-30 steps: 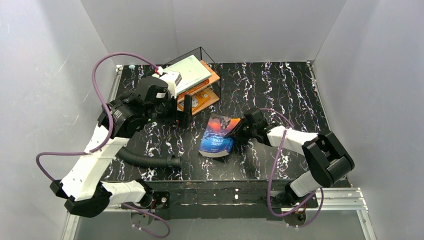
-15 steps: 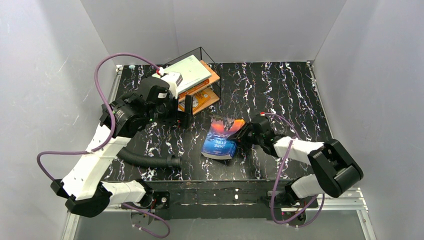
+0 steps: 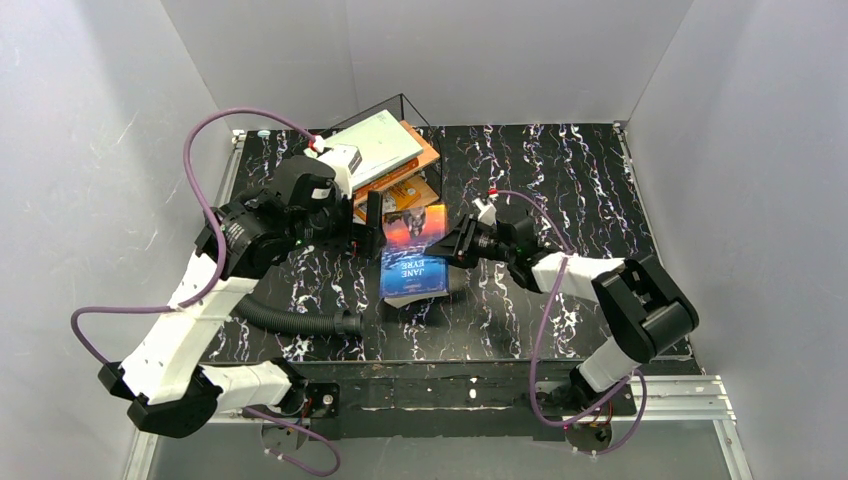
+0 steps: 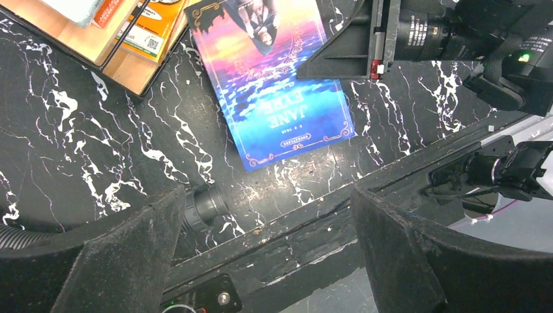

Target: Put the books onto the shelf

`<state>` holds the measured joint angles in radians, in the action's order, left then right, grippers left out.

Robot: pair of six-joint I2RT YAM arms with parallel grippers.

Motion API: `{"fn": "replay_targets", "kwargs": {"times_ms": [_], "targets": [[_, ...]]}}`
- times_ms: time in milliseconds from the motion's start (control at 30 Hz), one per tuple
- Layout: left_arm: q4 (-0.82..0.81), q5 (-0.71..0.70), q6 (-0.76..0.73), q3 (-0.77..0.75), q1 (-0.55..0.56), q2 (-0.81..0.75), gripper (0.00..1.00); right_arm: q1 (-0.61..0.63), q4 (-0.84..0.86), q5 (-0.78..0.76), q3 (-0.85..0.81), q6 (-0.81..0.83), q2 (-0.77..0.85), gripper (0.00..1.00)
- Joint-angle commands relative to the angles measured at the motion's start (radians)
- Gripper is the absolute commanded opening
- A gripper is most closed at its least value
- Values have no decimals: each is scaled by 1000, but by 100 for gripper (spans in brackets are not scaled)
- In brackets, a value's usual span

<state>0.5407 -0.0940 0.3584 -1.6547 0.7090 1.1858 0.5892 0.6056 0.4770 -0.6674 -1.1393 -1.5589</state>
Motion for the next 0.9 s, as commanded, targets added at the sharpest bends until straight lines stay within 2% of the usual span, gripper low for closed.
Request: {"fn": "replay_targets", "kwargs": {"times_ms": [0, 167, 433, 600, 867], "targets": [[35, -22, -12, 14, -5, -19, 98, -5, 198, 213, -132, -4, -27, 1], [33, -20, -10, 15, -5, -15, 98, -19, 192, 322, -230, -17, -124, 1], [39, -31, -13, 21, -9, -23, 98, -35, 336, 411, -350, -127, -298, 1], [39, -26, -10, 21, -9, -20, 98, -43, 352, 408, -427, -159, -375, 1], [39, -29, -10, 22, -9, -18, 98, -60, 395, 315, -500, -238, -460, 1]]}}
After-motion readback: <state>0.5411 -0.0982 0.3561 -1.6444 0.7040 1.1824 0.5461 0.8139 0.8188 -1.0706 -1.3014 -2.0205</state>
